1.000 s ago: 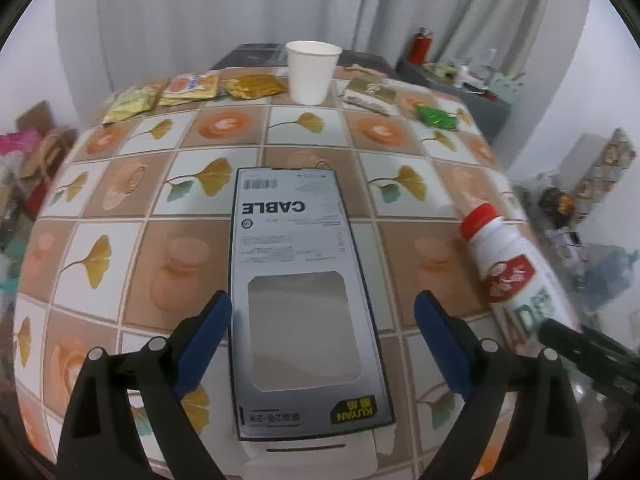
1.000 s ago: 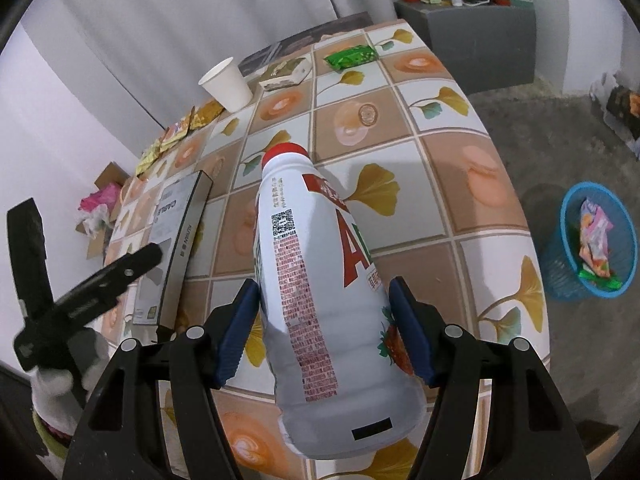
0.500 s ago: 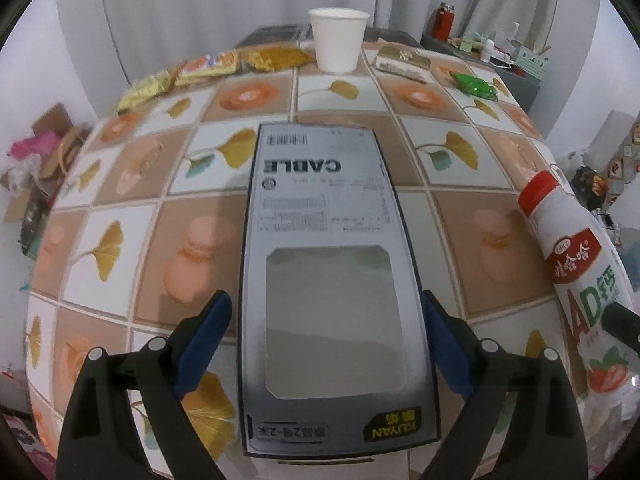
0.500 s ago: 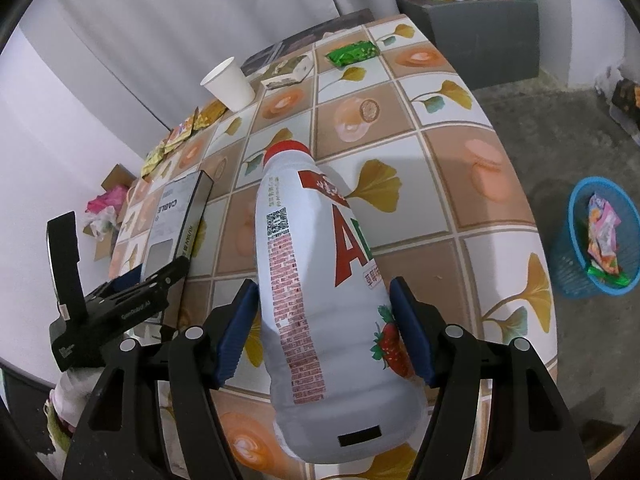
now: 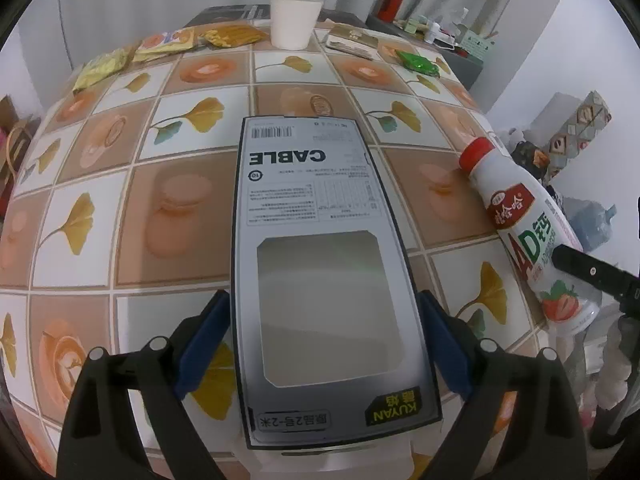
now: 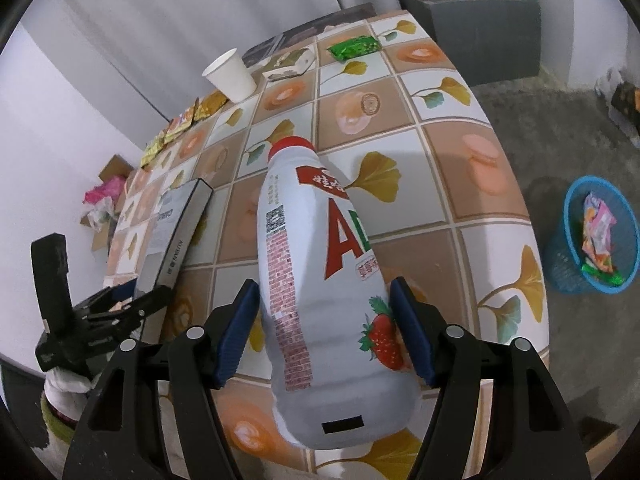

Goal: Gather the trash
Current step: 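Lift the CABLE box with the left gripper while the right gripper lifts the bottle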

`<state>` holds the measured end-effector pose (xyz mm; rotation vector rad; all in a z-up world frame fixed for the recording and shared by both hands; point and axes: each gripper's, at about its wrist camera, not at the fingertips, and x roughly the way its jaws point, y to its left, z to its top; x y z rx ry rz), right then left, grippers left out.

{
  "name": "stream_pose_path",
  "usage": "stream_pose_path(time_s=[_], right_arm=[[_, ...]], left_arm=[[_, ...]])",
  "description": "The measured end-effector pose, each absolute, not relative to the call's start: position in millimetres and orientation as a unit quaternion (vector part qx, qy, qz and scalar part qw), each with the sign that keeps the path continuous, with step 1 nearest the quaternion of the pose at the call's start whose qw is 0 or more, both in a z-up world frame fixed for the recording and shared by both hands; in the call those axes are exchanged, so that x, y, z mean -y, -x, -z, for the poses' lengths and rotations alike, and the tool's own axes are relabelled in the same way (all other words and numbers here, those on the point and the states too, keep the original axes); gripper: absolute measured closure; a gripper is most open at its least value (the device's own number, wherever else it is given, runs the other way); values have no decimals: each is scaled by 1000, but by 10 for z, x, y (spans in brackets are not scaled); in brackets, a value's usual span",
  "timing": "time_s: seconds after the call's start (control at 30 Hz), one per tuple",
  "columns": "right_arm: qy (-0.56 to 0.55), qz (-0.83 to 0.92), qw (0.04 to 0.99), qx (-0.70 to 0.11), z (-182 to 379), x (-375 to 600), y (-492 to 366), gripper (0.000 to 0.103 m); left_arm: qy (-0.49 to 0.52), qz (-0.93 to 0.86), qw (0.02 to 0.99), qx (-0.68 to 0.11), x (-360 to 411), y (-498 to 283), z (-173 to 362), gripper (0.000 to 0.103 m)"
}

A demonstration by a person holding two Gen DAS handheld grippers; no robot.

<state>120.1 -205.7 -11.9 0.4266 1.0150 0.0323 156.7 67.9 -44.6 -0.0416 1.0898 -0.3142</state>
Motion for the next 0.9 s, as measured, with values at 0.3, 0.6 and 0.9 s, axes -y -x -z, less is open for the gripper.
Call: stream_pose_path(time_s=[0.3,0.6,0.9], right_arm=[[-155,-7,860,-487,82,1919,-1286,29],[-146,0,863,-484,78,1930,-1343,29],[-124,-2,861,-493,125,1925,-1426,33]], left_arm=[[20,124,847,-516,-663,-1651,458,11],[20,124,850,-512,-606,-1693,463,11],[-5,121,857,-502,-503,-1676,457,17]])
